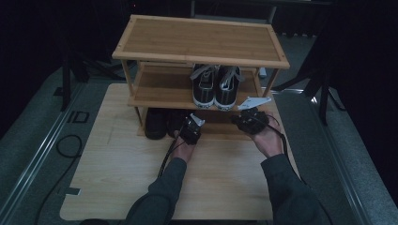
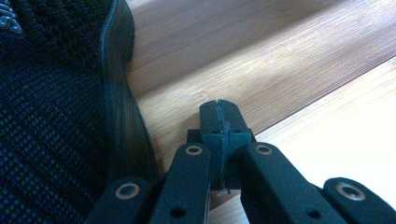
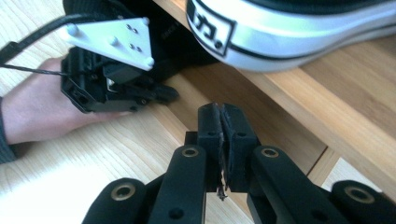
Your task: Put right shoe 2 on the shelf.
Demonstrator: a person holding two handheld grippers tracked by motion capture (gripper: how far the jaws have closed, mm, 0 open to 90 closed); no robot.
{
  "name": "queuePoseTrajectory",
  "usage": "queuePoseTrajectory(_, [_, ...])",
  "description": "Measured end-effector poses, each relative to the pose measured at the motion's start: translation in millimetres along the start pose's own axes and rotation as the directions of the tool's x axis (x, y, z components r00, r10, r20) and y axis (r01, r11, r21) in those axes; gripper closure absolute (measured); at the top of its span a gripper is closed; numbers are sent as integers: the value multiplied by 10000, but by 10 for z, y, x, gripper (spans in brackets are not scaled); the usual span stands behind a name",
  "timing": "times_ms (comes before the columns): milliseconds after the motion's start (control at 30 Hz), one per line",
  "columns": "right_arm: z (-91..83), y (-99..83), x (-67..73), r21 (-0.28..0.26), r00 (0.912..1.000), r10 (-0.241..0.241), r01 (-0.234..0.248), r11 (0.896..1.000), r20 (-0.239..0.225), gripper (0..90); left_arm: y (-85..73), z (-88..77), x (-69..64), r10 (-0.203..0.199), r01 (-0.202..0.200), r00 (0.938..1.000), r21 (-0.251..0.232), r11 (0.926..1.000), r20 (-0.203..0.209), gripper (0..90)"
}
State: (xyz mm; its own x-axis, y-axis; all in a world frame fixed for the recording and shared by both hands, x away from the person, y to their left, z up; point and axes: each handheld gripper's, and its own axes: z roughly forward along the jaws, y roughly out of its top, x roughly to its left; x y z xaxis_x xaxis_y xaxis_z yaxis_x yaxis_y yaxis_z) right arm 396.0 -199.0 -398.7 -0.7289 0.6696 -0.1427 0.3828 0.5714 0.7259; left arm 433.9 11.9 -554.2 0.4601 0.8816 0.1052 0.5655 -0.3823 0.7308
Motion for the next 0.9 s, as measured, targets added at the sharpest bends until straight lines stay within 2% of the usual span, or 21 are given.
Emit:
queuePoseTrajectory(333, [99, -177, -43, 371, 9997, 245, -246, 9990, 11, 849, -4, 1, 1, -5, 5, 10000, -37, 10000, -3, 900])
queuePoseTrajectory(533, [159, -295, -43, 709, 9992, 365, -374, 9968, 138, 845, -3, -1, 1, -2, 2, 10000, -14, 10000, 11, 900])
queuePoseTrajectory(900, [264, -460, -19, 1110, 9986, 521, -522, 9924, 45, 841, -7, 0, -1, 3, -3, 10000, -45, 10000, 2, 900])
